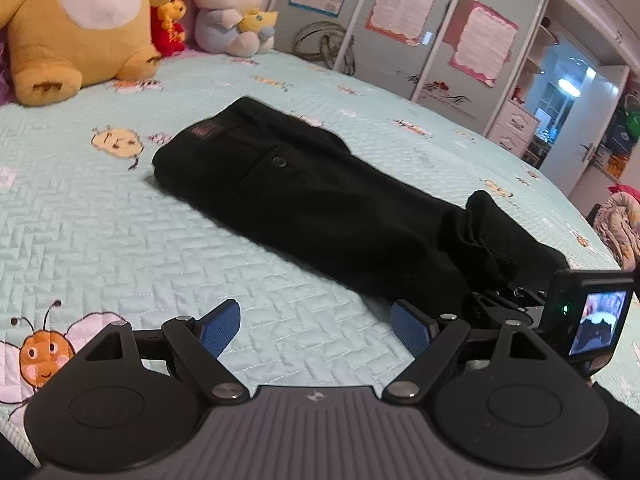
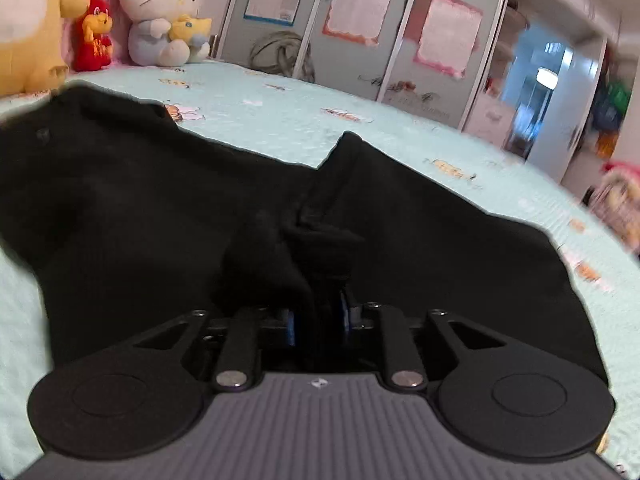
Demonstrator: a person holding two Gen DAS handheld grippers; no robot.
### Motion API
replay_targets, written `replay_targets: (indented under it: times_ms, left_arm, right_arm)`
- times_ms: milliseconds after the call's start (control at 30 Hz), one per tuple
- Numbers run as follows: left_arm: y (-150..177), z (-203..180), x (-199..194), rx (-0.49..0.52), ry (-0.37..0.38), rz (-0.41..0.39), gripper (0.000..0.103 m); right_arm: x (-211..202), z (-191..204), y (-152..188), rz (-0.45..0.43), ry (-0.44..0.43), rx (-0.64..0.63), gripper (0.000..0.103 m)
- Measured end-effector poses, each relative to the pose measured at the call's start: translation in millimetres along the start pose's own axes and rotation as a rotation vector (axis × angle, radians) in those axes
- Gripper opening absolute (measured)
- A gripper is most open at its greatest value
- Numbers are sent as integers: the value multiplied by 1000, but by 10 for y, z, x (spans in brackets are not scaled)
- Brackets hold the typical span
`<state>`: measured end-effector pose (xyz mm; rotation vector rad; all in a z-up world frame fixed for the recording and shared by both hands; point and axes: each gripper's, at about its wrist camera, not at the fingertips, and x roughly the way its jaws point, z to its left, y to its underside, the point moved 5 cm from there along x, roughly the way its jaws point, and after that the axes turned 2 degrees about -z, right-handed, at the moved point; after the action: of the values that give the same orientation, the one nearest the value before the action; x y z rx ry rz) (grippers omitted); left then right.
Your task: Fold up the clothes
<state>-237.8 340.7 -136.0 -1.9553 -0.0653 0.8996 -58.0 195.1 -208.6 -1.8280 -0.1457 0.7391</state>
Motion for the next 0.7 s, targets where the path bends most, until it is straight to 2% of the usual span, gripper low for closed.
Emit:
replay_targets:
  times_ms: [167,267,367,467,533,600,633,700]
  left_arm:
    - [-12,-55,-17,15,-4,-3,86]
    - [-3,-102,-22,27,0,-3,86]
    - [12,-150,-20,41,6,0,86]
    - [18,-240,-9,61,25,2,86]
    - [5,-338,-10,86,52,-5,86]
    - [-28,-459,-28,116,86,-23,86]
    - [-50,-507,-38,127,100,-34,86]
    - [-86,-558,-45,137,115,-45,86]
  right_arm:
    - [-202,-104,72,-14,-35,30,53]
    - [-442,-239,103,-50,-58,52,60]
    - [-659,-416,100,-94,-70,92,60]
    - [-721,-756,-83,-171,-37,210,60]
    - [-597,-949,-256,-183,-23,261,60]
    - [-330,-1090,-417,-155,-45,309,58]
    - [-173,-1122,-457,-128,-74,337,54]
    - [85,-1099,-438,-58,-138,380,34]
